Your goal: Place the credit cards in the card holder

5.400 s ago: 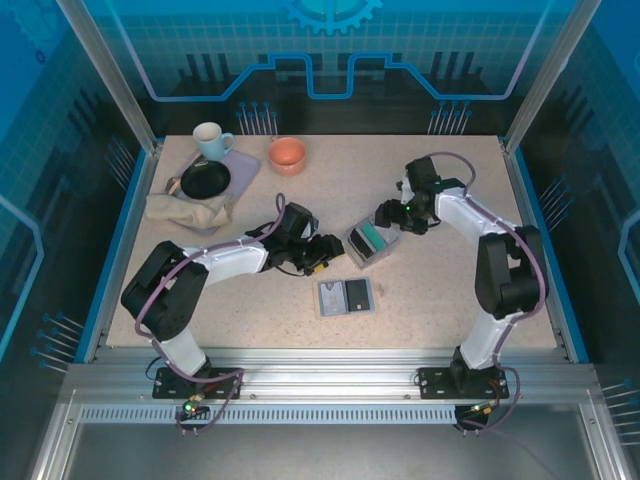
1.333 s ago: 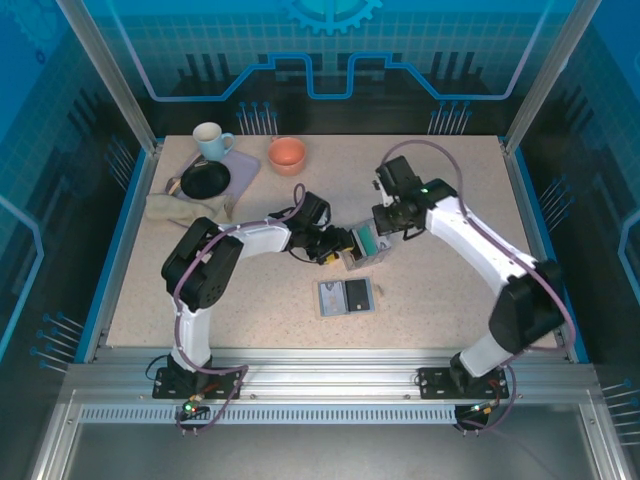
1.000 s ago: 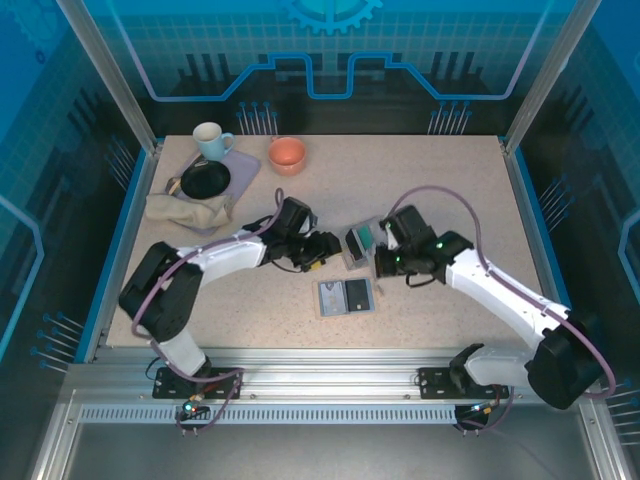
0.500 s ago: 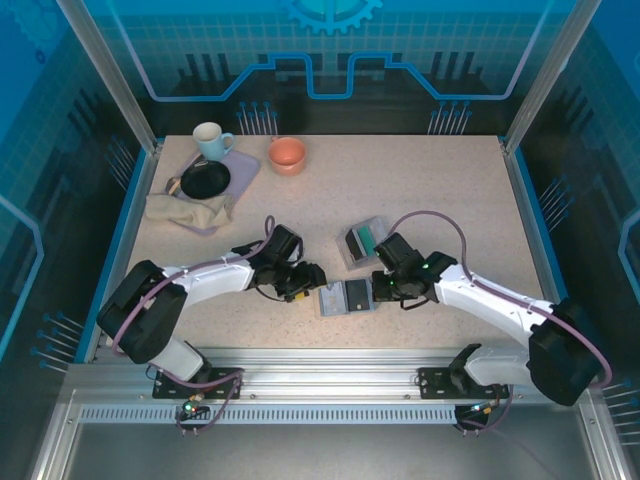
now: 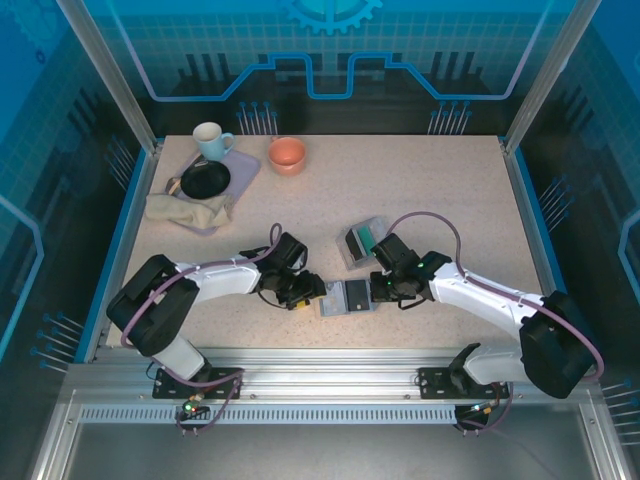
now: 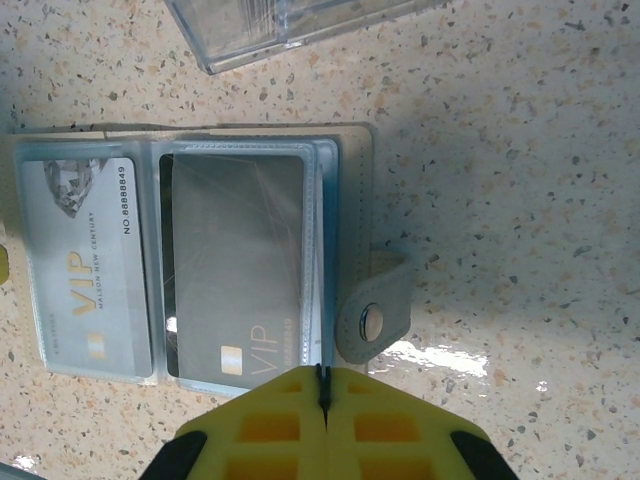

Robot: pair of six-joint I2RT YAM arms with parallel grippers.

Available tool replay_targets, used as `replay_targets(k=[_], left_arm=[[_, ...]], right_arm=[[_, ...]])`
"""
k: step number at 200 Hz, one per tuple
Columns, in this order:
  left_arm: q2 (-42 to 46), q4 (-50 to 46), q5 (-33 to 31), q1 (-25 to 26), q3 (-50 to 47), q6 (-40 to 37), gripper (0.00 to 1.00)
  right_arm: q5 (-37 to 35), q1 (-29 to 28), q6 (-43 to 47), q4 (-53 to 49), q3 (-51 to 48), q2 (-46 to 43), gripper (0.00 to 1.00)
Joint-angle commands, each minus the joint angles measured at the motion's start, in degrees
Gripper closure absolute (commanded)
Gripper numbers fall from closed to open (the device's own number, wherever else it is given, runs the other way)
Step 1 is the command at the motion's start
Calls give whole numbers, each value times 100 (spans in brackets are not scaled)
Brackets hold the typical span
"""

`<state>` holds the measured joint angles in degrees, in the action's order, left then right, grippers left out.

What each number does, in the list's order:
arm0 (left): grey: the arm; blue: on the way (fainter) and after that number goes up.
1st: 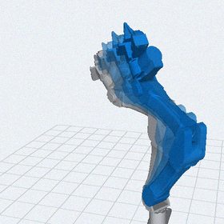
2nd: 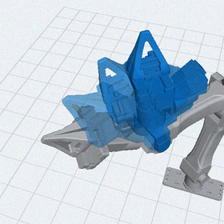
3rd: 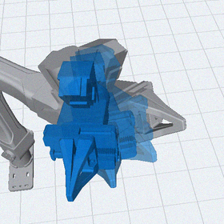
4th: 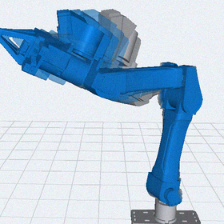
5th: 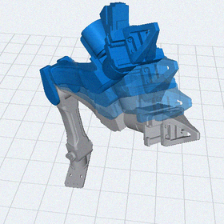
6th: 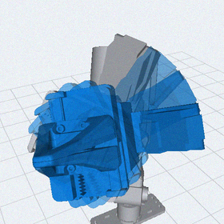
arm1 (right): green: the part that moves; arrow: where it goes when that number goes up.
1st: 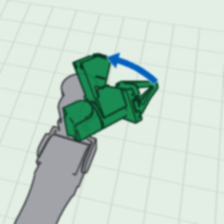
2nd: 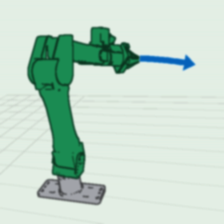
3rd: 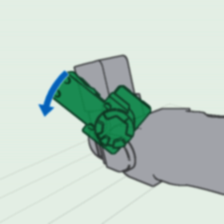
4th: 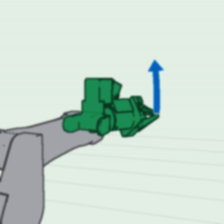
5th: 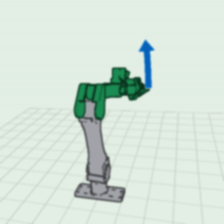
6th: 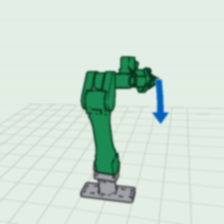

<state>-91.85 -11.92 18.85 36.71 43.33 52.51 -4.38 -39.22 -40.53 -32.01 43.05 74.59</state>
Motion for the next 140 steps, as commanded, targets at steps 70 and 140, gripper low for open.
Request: replay_targets(k=[70, 140], left_arm=[[-486, 208, -18, 141, -31, 47, 65], [-527, 286, -52, 176, -16, 60, 71]], right_arm=[[977, 206, -92, 949, -502, -11, 99], [2009, 564, -307, 1770, -795, -665, 96]])
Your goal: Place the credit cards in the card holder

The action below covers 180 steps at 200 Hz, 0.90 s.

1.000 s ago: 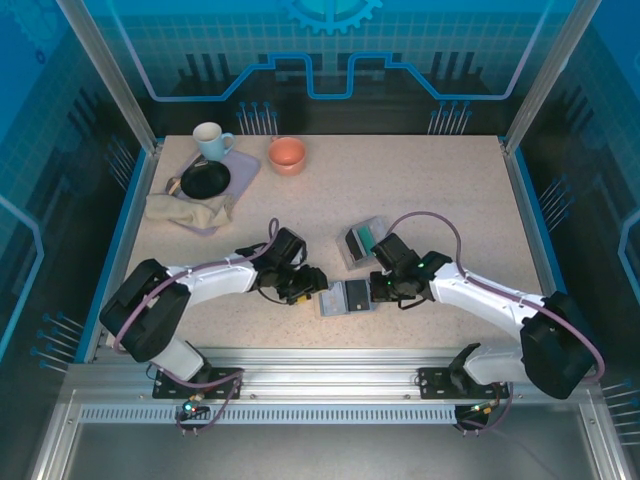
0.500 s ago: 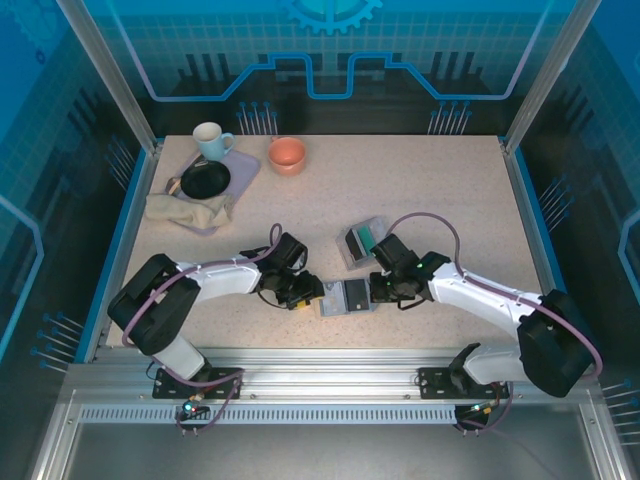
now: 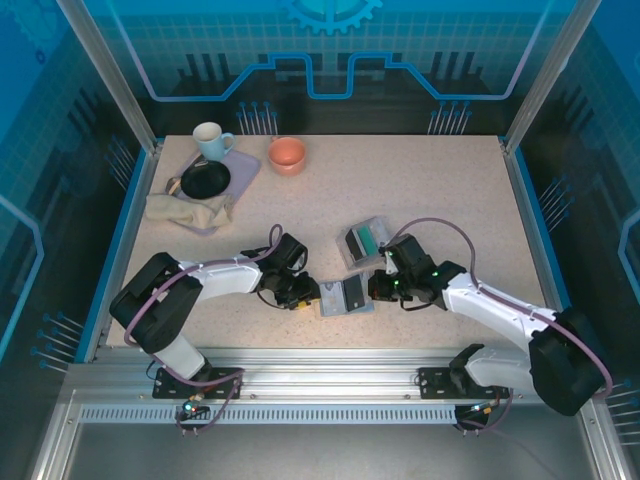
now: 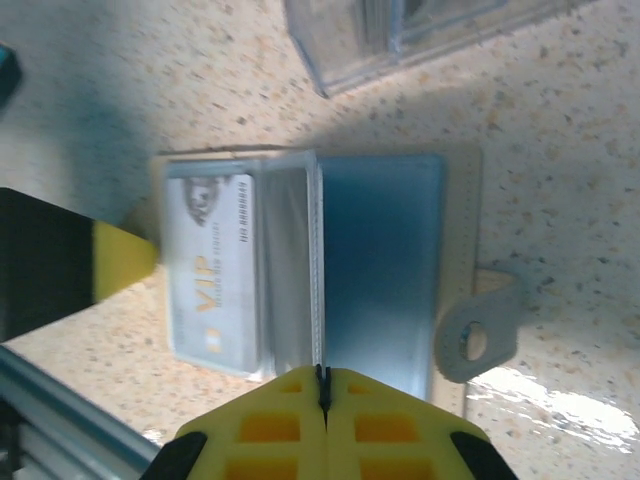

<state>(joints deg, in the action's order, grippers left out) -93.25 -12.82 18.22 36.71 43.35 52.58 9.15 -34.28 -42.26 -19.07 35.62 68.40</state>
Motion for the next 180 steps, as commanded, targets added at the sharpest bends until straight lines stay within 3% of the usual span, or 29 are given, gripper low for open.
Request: replay_targets(k=[1, 38, 79, 100, 180], left_arm=[[-382, 372, 9, 177, -23, 56, 72], [-112, 303, -259, 195, -124, 116, 73], [669, -39, -966, 196, -430, 350, 56], [817, 184, -894, 198, -512, 321, 45], [397, 630, -449, 310, -250, 139, 38]], right_arm=[[671, 70, -143, 480, -54, -37, 96], [923, -270, -315, 1008, 147, 456, 95], [539, -174, -428, 890, -37, 435, 97], [688, -87, -553, 1234, -262, 418, 96], [732, 4, -762, 2084, -628, 790, 97]])
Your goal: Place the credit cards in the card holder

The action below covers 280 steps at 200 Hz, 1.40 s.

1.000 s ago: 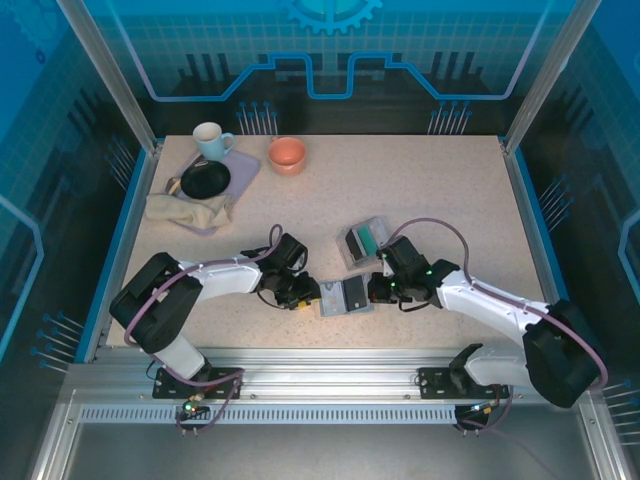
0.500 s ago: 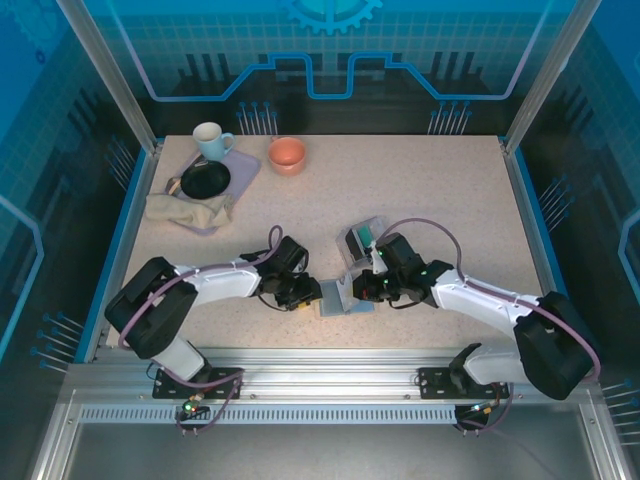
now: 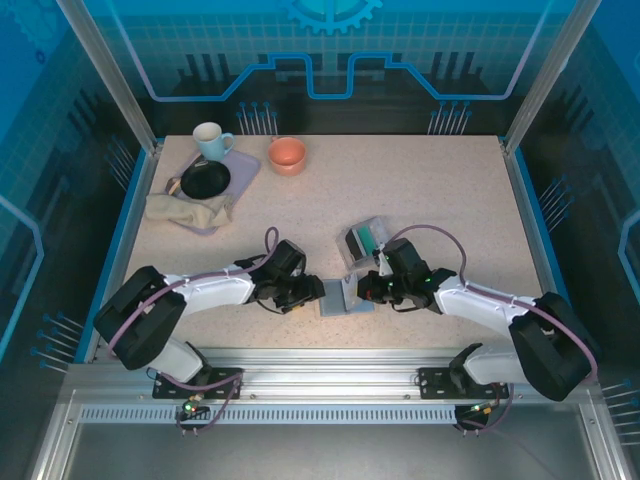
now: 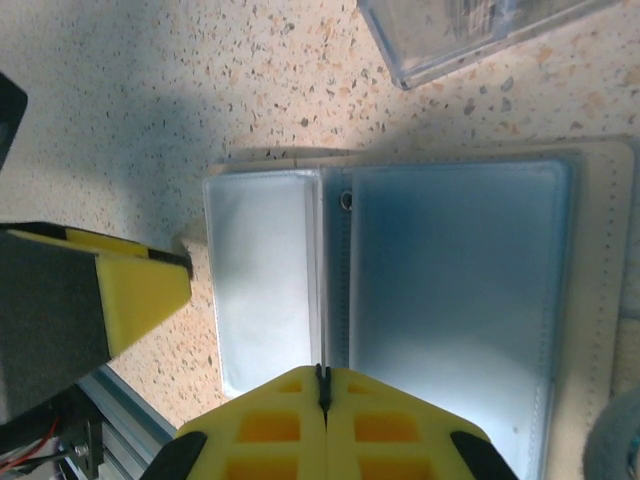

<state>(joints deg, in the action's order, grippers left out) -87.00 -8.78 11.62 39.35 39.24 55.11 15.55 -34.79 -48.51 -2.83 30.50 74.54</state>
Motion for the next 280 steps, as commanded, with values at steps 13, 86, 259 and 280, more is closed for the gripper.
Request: replay_targets(k=[13, 86, 259, 280], left_arm=[[-375, 270, 251, 56, 215, -106, 40], [-867, 250, 241, 111, 334, -36, 71], [-959, -29, 126, 128, 428, -13, 79], [-967, -28, 111, 132, 424, -18, 80]], right_arm=[[126, 59, -167, 588, -194, 275, 97], [33, -97, -340, 819, -528, 468, 97], [-313, -387, -614, 501, -572, 301, 98], [-305, -279, -620, 397, -651, 231, 97]])
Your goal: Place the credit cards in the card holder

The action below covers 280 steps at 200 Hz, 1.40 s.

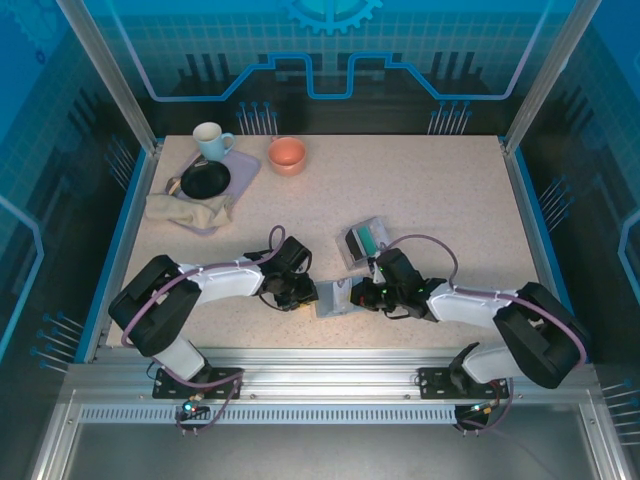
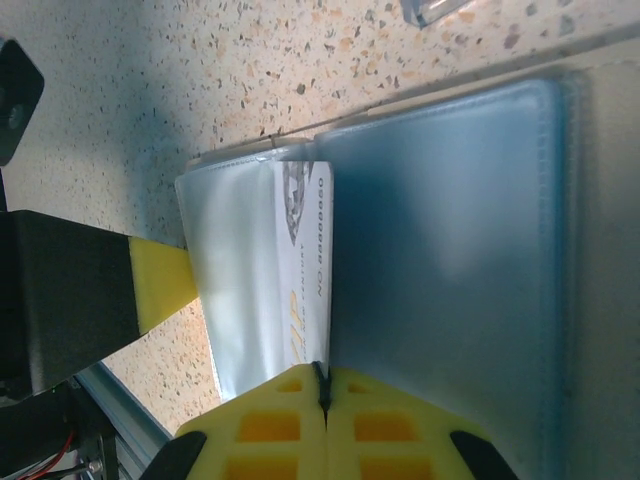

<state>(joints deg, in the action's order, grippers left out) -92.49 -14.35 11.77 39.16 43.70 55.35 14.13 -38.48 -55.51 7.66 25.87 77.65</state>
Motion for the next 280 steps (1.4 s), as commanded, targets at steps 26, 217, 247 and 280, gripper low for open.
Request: replay_targets(k=[26, 217, 247, 280], left_arm=[[-428, 551, 101, 147, -25, -33, 80], [-334, 479, 24, 147, -38, -60, 80], [-279, 458, -12, 147, -68, -68, 79], [-281, 451, -8, 147, -46, -82, 80]], right_arm=[[-83, 69, 5, -553, -169, 128, 97], [774, -175, 517, -694, 874, 1171, 87], [376, -121, 805, -1377, 973, 881, 76], [470, -63, 901, -1370, 1052, 995, 74]])
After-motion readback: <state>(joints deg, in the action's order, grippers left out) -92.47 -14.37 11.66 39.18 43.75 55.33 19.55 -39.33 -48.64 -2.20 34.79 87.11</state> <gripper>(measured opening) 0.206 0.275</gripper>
